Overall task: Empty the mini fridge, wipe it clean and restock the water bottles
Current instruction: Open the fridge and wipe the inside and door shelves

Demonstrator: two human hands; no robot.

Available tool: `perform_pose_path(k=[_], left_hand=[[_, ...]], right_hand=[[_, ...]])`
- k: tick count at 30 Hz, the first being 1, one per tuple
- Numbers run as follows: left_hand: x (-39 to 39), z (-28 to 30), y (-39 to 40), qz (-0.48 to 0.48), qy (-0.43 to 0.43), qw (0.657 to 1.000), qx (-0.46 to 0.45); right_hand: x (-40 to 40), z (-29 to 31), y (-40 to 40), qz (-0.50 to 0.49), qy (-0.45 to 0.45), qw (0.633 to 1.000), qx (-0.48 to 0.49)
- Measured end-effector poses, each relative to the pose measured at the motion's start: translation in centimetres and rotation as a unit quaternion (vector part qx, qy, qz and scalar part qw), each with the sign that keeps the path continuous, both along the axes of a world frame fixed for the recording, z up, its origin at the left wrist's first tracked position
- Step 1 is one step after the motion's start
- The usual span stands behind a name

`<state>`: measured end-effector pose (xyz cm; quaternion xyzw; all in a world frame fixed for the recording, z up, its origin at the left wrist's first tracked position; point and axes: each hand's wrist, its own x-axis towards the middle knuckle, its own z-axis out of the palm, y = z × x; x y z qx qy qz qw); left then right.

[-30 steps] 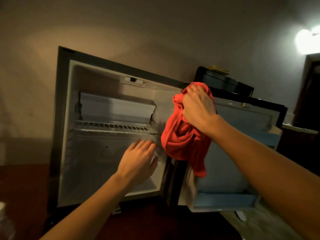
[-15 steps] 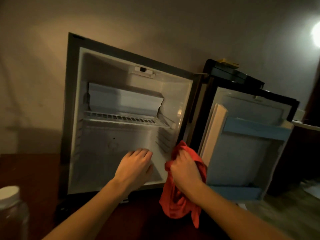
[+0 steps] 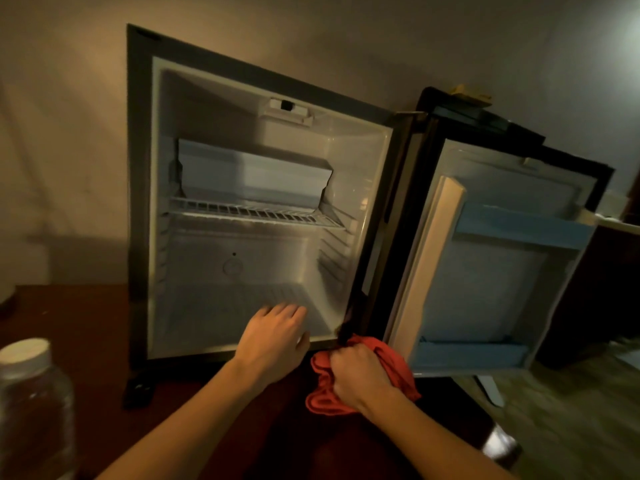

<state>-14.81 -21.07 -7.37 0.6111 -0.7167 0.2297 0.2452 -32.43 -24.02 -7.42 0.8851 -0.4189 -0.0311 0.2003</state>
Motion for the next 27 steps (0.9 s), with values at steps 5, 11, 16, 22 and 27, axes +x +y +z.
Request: perform_pose_path(k=[5, 11, 16, 22, 27], left_hand=[[-0.1, -1.3, 0.5, 0.006, -0.007, 1.0, 0.017], [1.2, -0.5, 0.6, 0.006, -0.001, 1.0, 0.021], [1.6, 0.4, 0.1, 0.025, -0.022, 0.999, 0.006], [0.0, 1.5, -0.8, 0.005, -0.012, 1.0, -0.021], [-1.0, 1.8, -0.6, -0.006, -0.021, 0.999, -0.041]], right_hand=[[-0.3, 0.6, 0.7, 0.028, 0.009, 0.999, 0.014], [-1.2, 5.7, -2.9, 0.062, 0.106, 0.981, -0.153], [-2.0, 14.1, -3.9, 0.093, 0.014, 0.936, -0.338], [-2.7, 20.8, -4.0, 0.134, -0.059, 0.87, -0.47], [-2.1, 17.0, -4.3, 0.233, 0.023, 0.881, -0.411]])
